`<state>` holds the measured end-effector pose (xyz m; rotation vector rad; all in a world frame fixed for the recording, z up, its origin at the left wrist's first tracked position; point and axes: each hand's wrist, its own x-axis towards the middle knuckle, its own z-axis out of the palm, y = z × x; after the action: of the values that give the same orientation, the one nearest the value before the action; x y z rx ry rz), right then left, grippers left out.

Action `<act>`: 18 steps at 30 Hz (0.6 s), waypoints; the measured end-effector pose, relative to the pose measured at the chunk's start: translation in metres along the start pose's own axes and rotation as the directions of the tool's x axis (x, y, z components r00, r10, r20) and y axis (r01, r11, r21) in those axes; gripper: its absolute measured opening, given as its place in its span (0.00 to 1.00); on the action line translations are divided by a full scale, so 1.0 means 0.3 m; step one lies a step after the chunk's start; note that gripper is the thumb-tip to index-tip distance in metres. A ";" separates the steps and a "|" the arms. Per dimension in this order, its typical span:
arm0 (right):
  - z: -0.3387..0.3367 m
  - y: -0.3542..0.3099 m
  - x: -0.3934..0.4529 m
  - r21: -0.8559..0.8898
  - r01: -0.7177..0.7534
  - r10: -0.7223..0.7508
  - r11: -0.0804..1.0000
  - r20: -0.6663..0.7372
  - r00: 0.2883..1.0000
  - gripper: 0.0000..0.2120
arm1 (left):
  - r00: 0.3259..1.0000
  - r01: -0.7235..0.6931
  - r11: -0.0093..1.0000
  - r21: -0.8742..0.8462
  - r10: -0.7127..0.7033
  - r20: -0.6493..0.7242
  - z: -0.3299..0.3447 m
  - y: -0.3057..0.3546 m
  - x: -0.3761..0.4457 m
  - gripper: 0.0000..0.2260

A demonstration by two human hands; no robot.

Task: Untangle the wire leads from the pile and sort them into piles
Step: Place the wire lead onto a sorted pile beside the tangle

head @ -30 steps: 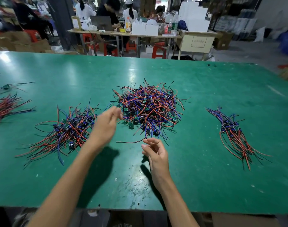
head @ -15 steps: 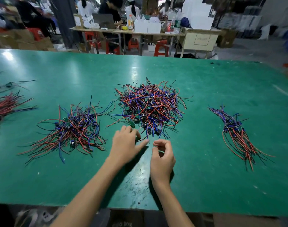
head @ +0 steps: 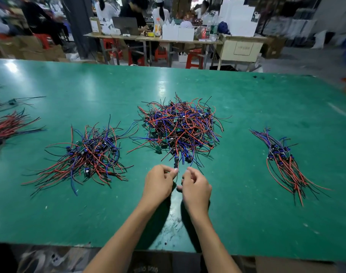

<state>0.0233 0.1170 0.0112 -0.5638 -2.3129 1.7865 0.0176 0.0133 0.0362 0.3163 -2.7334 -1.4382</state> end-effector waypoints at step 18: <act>-0.154 -0.013 0.027 0.552 -0.168 -0.112 0.817 0.437 0.892 0.08 | 0.903 0.184 0.876 -0.445 0.028 0.429 -0.069 0.005 -0.030 0.11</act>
<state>0.0314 0.1608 0.0268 -0.0747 -1.7955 2.7103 0.0287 -0.0008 0.0499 0.0979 -2.5296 -2.3847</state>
